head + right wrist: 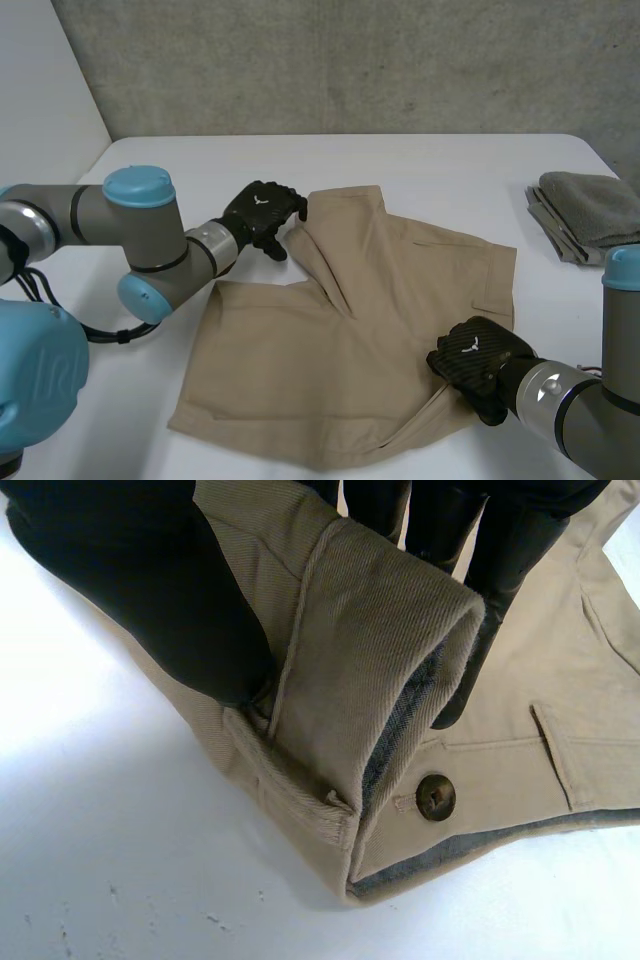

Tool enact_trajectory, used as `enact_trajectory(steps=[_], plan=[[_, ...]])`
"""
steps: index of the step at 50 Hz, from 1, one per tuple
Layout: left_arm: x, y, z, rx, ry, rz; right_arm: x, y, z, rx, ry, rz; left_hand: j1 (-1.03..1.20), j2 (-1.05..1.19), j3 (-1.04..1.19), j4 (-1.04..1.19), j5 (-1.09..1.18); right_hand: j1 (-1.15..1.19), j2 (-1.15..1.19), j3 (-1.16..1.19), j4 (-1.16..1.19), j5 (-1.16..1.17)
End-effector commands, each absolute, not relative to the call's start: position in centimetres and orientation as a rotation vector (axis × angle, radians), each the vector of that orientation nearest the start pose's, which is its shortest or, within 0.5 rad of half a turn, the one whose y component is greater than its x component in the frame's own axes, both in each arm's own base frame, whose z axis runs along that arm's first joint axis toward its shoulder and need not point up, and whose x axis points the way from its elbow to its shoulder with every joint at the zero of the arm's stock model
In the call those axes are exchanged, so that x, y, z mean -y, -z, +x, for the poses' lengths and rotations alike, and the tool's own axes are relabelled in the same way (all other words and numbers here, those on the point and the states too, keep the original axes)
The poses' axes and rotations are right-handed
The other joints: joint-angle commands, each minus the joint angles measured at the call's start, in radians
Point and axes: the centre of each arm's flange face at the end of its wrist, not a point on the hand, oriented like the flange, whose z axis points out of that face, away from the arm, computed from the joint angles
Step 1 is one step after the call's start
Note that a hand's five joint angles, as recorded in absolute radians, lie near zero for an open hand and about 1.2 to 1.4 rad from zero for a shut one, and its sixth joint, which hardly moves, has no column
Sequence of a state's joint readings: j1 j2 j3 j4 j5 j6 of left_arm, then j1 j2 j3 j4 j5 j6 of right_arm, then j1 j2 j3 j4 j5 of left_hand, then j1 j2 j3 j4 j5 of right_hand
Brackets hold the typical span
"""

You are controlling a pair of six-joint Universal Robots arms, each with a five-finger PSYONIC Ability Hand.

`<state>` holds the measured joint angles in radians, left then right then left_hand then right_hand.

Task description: Fold the laundry.

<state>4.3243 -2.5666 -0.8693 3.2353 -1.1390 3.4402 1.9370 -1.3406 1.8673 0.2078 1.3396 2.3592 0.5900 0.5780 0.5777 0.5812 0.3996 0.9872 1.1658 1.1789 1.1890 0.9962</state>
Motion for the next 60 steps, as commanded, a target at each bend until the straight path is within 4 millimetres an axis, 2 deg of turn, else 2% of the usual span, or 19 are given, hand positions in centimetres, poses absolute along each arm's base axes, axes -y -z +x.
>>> enact_trajectory(steps=[1,12,27,40,48,60], plan=[[38.1,-11.1,-34.1,-2.402,2.199,1.38,17.8,-15.8,23.1,-2.298,1.285,-1.629,0.119,0.132,0.132,0.128,0.135,0.409,0.23,0.217,0.207,0.226],[38.5,-10.8,-34.4,-2.388,2.211,1.375,17.7,-15.5,22.9,-2.307,1.281,-1.623,0.301,0.314,0.314,0.31,0.317,0.409,0.23,0.217,0.207,0.226],[38.6,-10.9,-34.5,-2.382,2.219,1.373,17.4,-15.1,22.7,-2.311,1.265,-1.622,0.416,0.428,0.428,0.425,0.432,0.409,0.23,0.217,0.207,0.226],[38.8,-10.9,-34.2,-2.378,2.198,1.315,17.4,-15.1,22.8,-2.309,1.269,-1.621,0.378,0.39,0.39,0.387,0.394,0.409,0.23,0.217,0.207,0.226],[38.6,-10.5,-34.2,-2.393,2.183,1.32,17.4,-15.1,22.9,-2.302,1.278,-1.626,0.178,0.19,0.191,0.187,0.194,0.409,0.23,0.217,0.207,0.226],[38.1,-9.8,-34.9,-2.396,2.18,1.346,17.5,-15.1,22.8,-2.305,1.285,-1.622,0.193,0.205,0.205,0.202,0.209,0.409,0.23,0.217,0.207,0.226]])
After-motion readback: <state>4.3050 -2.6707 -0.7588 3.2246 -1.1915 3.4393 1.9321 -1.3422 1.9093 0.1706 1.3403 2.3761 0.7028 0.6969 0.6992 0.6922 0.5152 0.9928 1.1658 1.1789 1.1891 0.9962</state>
